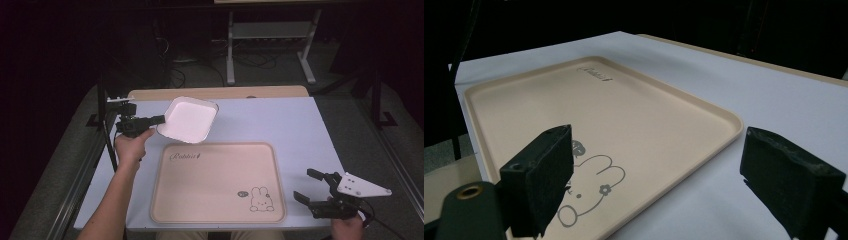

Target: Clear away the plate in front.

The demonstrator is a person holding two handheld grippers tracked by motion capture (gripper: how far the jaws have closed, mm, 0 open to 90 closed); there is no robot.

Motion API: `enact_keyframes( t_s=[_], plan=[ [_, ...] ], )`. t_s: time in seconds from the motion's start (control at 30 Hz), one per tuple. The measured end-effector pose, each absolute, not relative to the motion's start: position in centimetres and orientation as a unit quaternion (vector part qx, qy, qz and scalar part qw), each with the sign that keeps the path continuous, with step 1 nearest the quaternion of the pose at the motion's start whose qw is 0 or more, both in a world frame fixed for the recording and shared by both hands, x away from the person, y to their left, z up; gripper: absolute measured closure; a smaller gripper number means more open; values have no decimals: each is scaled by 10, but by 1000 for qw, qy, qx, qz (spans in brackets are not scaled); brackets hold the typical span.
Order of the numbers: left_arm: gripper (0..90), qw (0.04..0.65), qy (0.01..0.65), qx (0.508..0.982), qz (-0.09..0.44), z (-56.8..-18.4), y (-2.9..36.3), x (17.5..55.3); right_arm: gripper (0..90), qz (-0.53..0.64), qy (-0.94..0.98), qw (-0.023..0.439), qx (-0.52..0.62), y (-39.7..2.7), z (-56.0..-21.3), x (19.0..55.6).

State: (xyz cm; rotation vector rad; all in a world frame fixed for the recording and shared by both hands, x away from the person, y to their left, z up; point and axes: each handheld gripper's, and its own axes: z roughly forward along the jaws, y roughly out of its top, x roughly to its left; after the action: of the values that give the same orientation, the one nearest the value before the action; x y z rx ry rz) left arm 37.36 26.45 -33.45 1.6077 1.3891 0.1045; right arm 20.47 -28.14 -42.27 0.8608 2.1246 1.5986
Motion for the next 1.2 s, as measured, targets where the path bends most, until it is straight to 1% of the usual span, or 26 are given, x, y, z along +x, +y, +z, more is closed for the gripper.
enact_keyframes(
  t_s=[0.3,0.4,0.8,1.2],
  plan=[
    [887,480,573,663,37,-345,264,366,130,563,748,174,304,-281,-422,205],
    [887,481,577,659,32,-351,264,362,130,565,748,174,300,-281,-422,205],
    [887,465,581,668,22,-375,255,353,130,557,759,176,289,-277,-421,205],
    [887,462,583,668,20,-385,250,344,130,556,760,177,288,-277,-421,205]
  ],
)
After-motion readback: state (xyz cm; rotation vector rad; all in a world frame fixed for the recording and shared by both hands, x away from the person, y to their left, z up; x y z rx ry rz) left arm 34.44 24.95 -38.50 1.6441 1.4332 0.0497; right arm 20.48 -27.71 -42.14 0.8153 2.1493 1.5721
